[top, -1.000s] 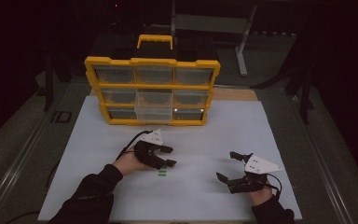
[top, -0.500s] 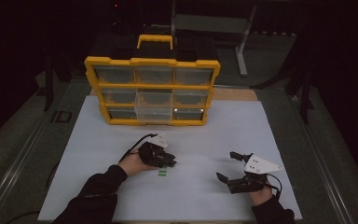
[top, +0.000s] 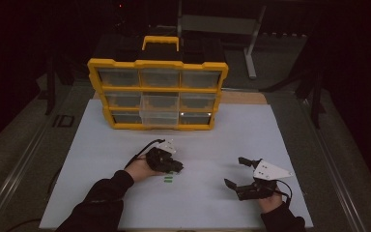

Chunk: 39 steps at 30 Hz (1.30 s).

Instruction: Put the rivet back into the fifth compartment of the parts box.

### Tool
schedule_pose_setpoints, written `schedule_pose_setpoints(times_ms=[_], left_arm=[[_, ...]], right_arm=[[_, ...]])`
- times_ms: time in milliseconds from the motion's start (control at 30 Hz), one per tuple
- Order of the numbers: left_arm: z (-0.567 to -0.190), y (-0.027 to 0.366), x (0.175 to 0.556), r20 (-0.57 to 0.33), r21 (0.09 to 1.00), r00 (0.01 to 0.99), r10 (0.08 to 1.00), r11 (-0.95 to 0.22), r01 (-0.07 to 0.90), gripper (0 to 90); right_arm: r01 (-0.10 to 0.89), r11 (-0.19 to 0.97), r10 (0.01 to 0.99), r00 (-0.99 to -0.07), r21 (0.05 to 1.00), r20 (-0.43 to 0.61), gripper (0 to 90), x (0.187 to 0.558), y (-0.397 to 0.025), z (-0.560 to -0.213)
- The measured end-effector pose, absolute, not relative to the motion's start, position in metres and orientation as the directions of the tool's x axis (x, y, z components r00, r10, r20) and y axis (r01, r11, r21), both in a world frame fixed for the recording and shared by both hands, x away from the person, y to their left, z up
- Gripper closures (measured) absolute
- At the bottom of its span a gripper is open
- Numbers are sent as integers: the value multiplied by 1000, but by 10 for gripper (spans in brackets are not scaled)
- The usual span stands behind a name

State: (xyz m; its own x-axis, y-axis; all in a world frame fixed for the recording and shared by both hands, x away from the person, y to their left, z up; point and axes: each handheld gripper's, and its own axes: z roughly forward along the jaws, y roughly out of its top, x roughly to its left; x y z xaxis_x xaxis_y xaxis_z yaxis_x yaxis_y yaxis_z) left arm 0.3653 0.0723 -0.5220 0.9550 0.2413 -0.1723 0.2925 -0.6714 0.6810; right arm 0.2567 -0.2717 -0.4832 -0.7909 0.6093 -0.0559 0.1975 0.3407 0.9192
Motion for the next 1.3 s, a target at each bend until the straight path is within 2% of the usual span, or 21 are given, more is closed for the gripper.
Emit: schedule_pose_setpoints(times_ms=[533, 1300], left_arm=[[-519, 75, 369, -189, 683, 953, 239, -665, 302, 824], [-443, 103, 354, -114, 796, 974, 195, -568, 206, 824]], right_arm=[[197, 338, 609, -791, 920, -54, 94, 257, -272, -483], [196, 337, 611, -790, 921, -55, 94, 256, -272, -482]])
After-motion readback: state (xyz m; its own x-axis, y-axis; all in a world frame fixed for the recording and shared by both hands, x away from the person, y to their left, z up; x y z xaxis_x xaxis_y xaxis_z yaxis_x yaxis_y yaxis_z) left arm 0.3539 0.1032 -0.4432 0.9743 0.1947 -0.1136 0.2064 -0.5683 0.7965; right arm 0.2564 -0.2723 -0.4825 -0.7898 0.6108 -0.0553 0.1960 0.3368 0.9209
